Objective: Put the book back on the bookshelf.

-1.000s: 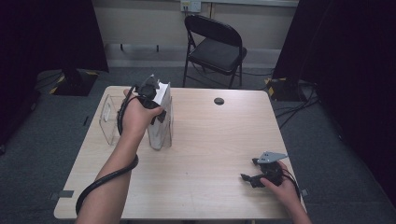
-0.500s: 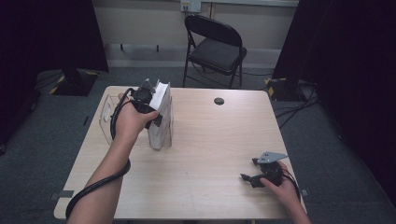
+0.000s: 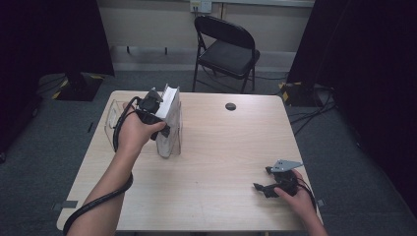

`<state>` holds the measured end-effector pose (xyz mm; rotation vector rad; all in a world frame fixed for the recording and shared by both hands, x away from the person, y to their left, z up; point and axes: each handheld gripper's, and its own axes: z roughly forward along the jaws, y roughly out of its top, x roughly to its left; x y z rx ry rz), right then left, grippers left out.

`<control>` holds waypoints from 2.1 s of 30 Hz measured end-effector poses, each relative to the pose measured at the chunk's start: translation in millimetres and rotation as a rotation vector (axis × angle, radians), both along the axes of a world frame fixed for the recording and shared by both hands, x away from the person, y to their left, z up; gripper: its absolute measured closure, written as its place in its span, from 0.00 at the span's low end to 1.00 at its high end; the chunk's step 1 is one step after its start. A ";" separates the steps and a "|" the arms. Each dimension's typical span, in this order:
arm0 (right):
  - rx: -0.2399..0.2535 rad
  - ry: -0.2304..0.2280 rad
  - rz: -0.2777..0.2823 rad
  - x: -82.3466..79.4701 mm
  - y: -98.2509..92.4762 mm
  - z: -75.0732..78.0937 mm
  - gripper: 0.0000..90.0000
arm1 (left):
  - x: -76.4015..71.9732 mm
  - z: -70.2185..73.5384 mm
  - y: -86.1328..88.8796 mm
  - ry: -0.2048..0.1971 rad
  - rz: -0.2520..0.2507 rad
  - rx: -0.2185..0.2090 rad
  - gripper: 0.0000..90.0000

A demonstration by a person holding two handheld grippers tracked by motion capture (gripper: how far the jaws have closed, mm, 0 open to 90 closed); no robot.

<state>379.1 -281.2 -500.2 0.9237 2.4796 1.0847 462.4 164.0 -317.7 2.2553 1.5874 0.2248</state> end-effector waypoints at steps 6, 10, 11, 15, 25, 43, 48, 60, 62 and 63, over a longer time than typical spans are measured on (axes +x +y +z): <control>0.000 0.002 -0.002 -0.2 0.1 0.1 0.15 | -4.1 -1.8 3.2 -0.006 -0.024 -0.011 0.33; -0.002 -0.001 -0.001 -0.1 -0.1 0.1 0.15 | -8.9 -2.1 3.1 -0.016 -0.042 -0.021 0.33; 0.000 0.000 0.000 -0.1 0.0 0.0 0.15 | -10.4 -2.4 2.8 -0.021 -0.043 -0.026 0.33; -0.001 -0.001 0.001 0.0 -0.1 0.0 0.15 | -15.5 -4.9 3.8 -0.030 -0.055 -0.025 0.33; -0.001 0.002 0.001 -0.2 -0.1 0.1 0.15 | -25.1 -15.1 4.4 -0.036 -0.084 -0.048 0.33; -0.002 0.000 0.002 -0.1 -0.2 0.0 0.15 | -42.6 -31.5 -4.0 -0.049 -0.140 -0.080 0.33; -0.001 0.002 0.001 -0.2 -0.1 0.1 0.15 | -44.9 -36.4 -6.0 -0.043 -0.153 -0.089 0.33; -0.001 0.001 0.001 -0.2 -0.1 0.1 0.15 | -49.6 -50.4 -15.3 -0.029 -0.188 -0.101 0.33; -0.001 0.001 0.001 -0.2 -0.1 0.1 0.15 | -50.1 -53.3 -16.6 -0.026 -0.192 -0.105 0.33; -0.001 0.001 0.001 -0.2 -0.1 0.1 0.15 | -50.6 -54.6 -17.2 -0.025 -0.194 -0.103 0.33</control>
